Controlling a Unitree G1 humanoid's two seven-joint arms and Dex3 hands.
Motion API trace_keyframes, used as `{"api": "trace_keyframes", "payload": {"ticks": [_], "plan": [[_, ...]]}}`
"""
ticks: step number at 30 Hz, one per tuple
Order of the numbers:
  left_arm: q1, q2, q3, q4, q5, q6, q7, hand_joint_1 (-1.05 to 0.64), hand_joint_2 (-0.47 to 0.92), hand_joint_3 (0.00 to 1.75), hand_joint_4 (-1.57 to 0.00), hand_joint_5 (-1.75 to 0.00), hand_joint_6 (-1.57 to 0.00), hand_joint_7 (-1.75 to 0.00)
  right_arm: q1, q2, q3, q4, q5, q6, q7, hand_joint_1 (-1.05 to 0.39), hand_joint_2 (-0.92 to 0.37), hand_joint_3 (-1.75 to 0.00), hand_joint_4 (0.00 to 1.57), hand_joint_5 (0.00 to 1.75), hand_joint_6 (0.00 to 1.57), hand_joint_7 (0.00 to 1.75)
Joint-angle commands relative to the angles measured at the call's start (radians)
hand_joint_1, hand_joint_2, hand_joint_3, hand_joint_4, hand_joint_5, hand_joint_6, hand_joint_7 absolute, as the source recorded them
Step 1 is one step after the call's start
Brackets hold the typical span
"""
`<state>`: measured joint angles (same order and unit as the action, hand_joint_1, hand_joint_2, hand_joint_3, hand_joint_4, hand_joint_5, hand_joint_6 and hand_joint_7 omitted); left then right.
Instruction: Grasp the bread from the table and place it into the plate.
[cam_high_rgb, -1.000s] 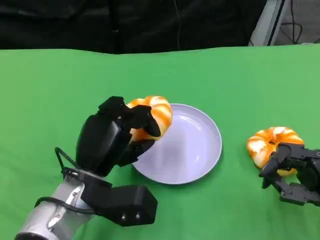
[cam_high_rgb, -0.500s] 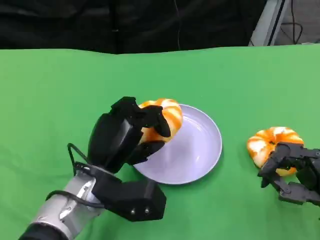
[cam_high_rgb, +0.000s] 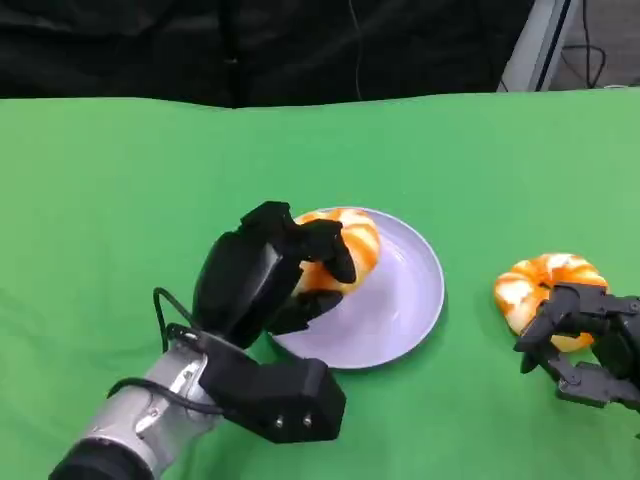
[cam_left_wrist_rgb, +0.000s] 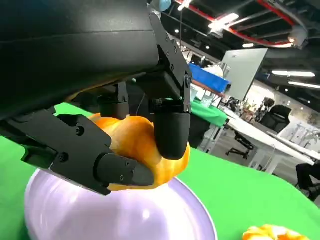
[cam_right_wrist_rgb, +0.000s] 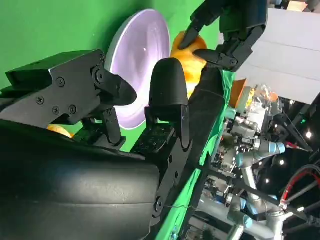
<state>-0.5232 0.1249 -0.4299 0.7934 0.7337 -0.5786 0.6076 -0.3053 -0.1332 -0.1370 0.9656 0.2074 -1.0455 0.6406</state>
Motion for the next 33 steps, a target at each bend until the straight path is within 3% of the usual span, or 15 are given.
{"api": "trace_keyframes", "payload": {"ticks": [1, 16, 24, 25, 27, 29, 30, 31, 33], "plan": [[-0.031, -0.011, -0.013, 0.041, -0.011, -0.015, -0.012, -0.08, 0.86, 0.39, -0.61, -1.67, -0.73, -1.29, 0.014, -0.009, -0.003, -0.013, 0.015, 0.003, 0.003, 0.11, -0.69, -0.84, 0.87, 1.40, 0.92, 1.03], [-0.068, -0.042, -0.033, 0.121, -0.009, -0.038, 0.004, -0.07, 0.87, 0.40, -0.65, -1.63, -0.75, -1.27, 0.013, -0.008, -0.003, -0.009, 0.009, -0.003, -0.006, 0.11, -0.68, -0.86, 0.87, 1.40, 0.93, 1.00], [-0.086, -0.043, -0.037, 0.156, -0.003, -0.040, 0.012, -0.06, 0.91, 0.28, -0.65, -1.57, -0.79, -1.12, 0.013, -0.008, -0.002, -0.009, 0.007, -0.009, -0.008, 0.11, -0.68, -0.86, 0.88, 1.40, 0.93, 1.00], [-0.090, -0.041, -0.040, 0.161, 0.001, -0.035, 0.013, -0.08, 0.91, 0.19, -0.67, -1.35, -0.84, -0.86, 0.013, -0.008, -0.002, -0.009, 0.005, -0.009, -0.010, 0.11, -0.67, -0.86, 0.88, 1.40, 0.93, 1.00], [-0.094, -0.039, -0.043, 0.169, 0.004, -0.029, 0.013, -0.09, 0.92, 0.13, -0.69, -1.21, -0.89, -0.66, 0.014, -0.008, -0.002, -0.009, 0.006, -0.007, -0.009, 0.11, -0.67, -0.87, 0.88, 1.39, 0.94, 1.00], [-0.096, -0.038, -0.044, 0.175, 0.003, -0.027, 0.014, -0.12, 0.92, 0.08, -0.74, -0.96, -0.97, -0.37, 0.015, -0.008, -0.002, -0.011, 0.010, -0.003, -0.004, 0.11, -0.68, -0.87, 0.87, 1.39, 0.93, 1.00], [-0.100, -0.037, -0.048, 0.179, 0.008, -0.023, 0.019, -0.13, 0.92, 0.07, -0.75, -0.92, -0.99, -0.32, 0.015, -0.009, -0.002, -0.011, 0.010, -0.004, -0.006, 0.11, -0.68, -0.87, 0.87, 1.39, 0.93, 1.00], [-0.102, -0.036, -0.051, 0.182, 0.011, -0.020, 0.023, -0.17, 0.92, 0.08, -0.79, -0.71, -1.01, -0.21, 0.015, -0.009, -0.003, -0.010, 0.008, -0.006, -0.007, 0.11, -0.68, -0.86, 0.87, 1.39, 0.93, 1.00], [-0.105, -0.035, -0.055, 0.188, 0.015, -0.014, 0.028, -0.21, 0.92, 0.09, -0.86, -0.47, -1.04, -0.10, 0.015, -0.009, -0.003, -0.011, 0.008, -0.007, -0.008, 0.10, -0.68, -0.85, 0.87, 1.39, 0.93, 1.00]]}}
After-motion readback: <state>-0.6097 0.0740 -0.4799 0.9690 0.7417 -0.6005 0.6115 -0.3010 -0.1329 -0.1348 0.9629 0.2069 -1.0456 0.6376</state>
